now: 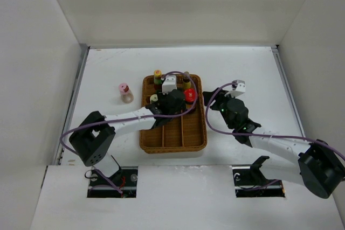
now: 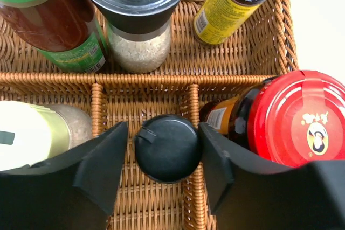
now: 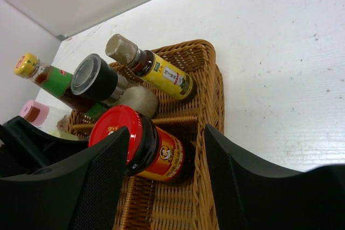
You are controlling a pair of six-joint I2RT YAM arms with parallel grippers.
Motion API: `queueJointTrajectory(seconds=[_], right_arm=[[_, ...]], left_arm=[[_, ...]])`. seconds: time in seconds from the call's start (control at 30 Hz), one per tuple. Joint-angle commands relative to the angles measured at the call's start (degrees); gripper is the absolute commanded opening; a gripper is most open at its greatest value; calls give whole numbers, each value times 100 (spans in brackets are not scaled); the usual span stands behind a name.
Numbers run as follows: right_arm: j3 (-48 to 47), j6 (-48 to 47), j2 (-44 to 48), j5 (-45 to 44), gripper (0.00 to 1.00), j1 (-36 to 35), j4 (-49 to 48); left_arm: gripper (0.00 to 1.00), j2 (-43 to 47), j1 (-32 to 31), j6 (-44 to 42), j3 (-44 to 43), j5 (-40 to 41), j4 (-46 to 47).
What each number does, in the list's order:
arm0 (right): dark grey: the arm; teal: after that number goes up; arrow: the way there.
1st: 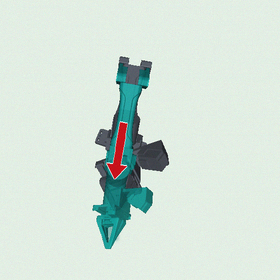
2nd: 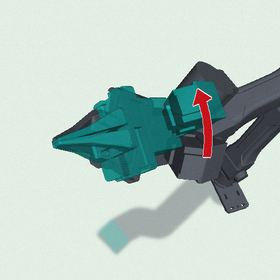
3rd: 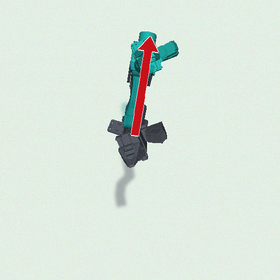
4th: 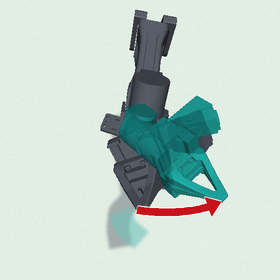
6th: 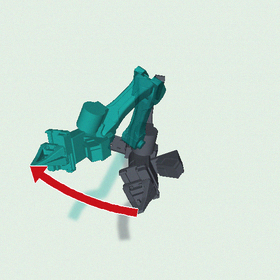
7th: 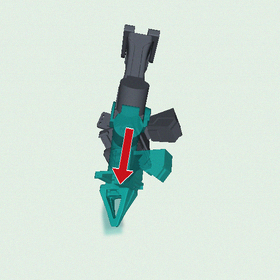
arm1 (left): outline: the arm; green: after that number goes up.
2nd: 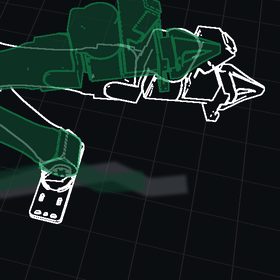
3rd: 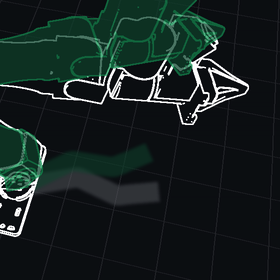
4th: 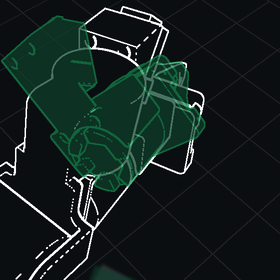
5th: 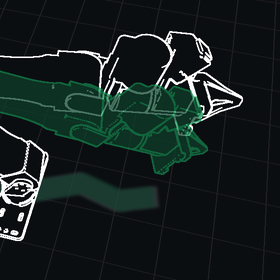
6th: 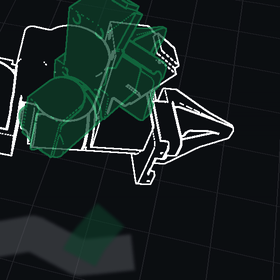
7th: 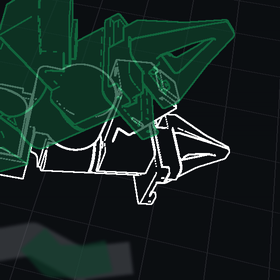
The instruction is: Organize the condiment bottles
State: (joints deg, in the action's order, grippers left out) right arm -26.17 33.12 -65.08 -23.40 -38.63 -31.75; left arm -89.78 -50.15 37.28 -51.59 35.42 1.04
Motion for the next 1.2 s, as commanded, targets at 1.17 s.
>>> queueJointTrajectory(seconds=[1.17], right_arm=[[-90, -7, -172, -15, 62, 9, -288]], left_arm=[[72, 1244, 3217, -230, 703, 509, 273]])
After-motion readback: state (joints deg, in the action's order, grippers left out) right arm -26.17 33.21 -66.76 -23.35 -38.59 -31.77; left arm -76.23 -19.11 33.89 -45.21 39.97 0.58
